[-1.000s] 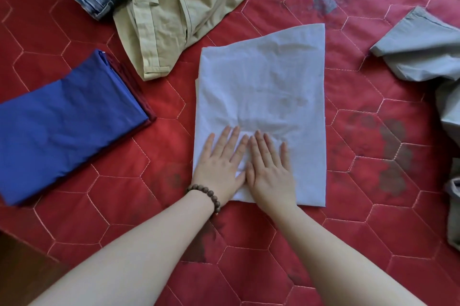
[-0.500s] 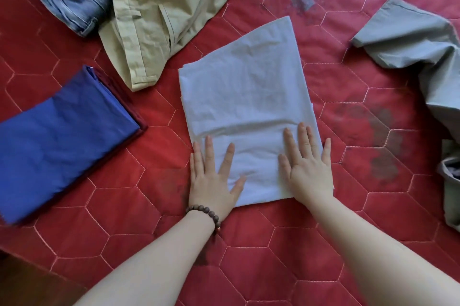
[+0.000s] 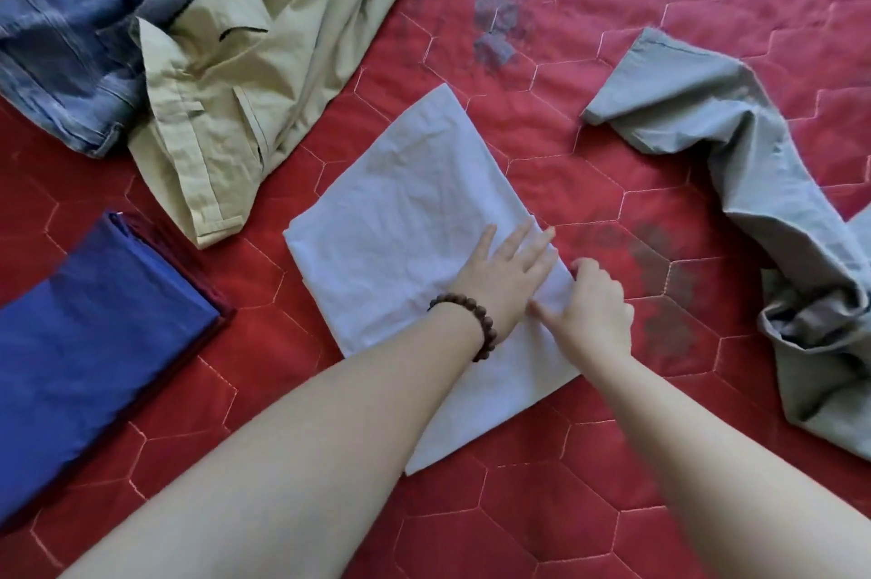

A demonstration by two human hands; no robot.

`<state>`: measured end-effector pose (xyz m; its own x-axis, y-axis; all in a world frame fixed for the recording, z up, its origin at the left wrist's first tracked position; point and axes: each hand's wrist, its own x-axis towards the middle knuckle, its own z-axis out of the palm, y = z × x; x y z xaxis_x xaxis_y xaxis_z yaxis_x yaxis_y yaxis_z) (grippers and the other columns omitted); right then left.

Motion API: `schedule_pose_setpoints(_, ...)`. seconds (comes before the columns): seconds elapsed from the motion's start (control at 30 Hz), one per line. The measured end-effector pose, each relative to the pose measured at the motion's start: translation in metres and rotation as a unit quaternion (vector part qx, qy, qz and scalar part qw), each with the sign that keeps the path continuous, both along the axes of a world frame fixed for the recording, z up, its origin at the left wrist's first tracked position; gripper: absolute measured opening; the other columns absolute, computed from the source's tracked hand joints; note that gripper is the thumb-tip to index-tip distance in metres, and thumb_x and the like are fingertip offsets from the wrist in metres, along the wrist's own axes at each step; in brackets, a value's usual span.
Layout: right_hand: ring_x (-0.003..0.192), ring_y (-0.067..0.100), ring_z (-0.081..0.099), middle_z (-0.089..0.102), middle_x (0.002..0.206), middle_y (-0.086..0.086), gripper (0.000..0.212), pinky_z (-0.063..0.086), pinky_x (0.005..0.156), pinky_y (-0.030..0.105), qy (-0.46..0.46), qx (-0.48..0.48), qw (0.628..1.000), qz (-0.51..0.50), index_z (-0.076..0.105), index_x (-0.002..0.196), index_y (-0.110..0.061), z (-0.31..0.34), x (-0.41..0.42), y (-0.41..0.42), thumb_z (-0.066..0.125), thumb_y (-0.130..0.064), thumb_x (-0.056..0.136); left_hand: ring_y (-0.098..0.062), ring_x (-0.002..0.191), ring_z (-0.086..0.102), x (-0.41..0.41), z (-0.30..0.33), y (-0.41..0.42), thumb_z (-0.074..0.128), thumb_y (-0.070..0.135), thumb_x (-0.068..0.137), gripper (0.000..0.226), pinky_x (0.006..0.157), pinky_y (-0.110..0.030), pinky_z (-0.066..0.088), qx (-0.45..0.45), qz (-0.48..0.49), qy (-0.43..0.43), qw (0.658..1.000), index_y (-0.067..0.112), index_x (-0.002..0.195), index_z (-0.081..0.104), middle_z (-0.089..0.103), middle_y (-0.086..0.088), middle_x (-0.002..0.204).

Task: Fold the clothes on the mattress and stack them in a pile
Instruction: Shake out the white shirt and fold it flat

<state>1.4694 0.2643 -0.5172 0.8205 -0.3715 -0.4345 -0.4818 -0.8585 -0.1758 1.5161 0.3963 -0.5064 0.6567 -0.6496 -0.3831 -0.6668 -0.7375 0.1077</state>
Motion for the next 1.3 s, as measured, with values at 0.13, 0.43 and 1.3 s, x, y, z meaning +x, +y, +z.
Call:
schedule_pose_setpoints(0.13, 0.089, 0.029, 0.059, 0.06, 0.085, 0.001, 0.033, 0.04, 0.068, 0.037, 0.059, 0.111, 0.992, -0.008, 0.049, 0.087, -0.014, -0.001, 0.014, -0.007, 0.069, -0.039, 0.08, -0.024, 0.143, 0.018, 0.052, -0.003, -0.019, 0.063, 0.033, 0.086, 0.067, 0.116, -0.055, -0.002, 0.029, -0.134, 0.03, 0.99, 0.024, 0.144, 0.032, 0.031, 0.001, 0.15)
schedule_pose_setpoints(0.43, 0.067, 0.029, 0.049, 0.048, 0.066, 0.0, 0.021, 0.032, 0.054, 0.035, -0.013, 0.01, 0.993, 0.118, 0.035, 0.082, -0.02, 0.009, 0.009, -0.043, 0.051, -0.027, 0.092, -0.018, 0.11, 0.042, 0.122, 0.009, 0.02, 0.061, 0.067, 0.077, 0.051, 0.099, -0.033, 0.03, 0.102, -0.192, -0.021, 0.976, 0.026, 0.108, 0.064, 0.057, 0.007, 0.108)
schedule_pose_setpoints(1.3, 0.054, 0.03, 0.058, 0.063, 0.067, 0.009, 0.02, 0.042, 0.044, 0.03, -0.405, -0.162, 0.853, 0.287, 0.062, 0.076, -0.005, 0.182, 0.084, -0.076, 0.071, 0.009, 0.065, -0.026, 0.065, 0.058, 0.125, 0.175, 0.074, 0.063, 0.006, 0.076, 0.01, 0.065, -0.034, 0.048, -0.137, -0.023, -0.366, 0.92, 0.013, 0.083, 0.065, 0.06, -0.004, 0.071)
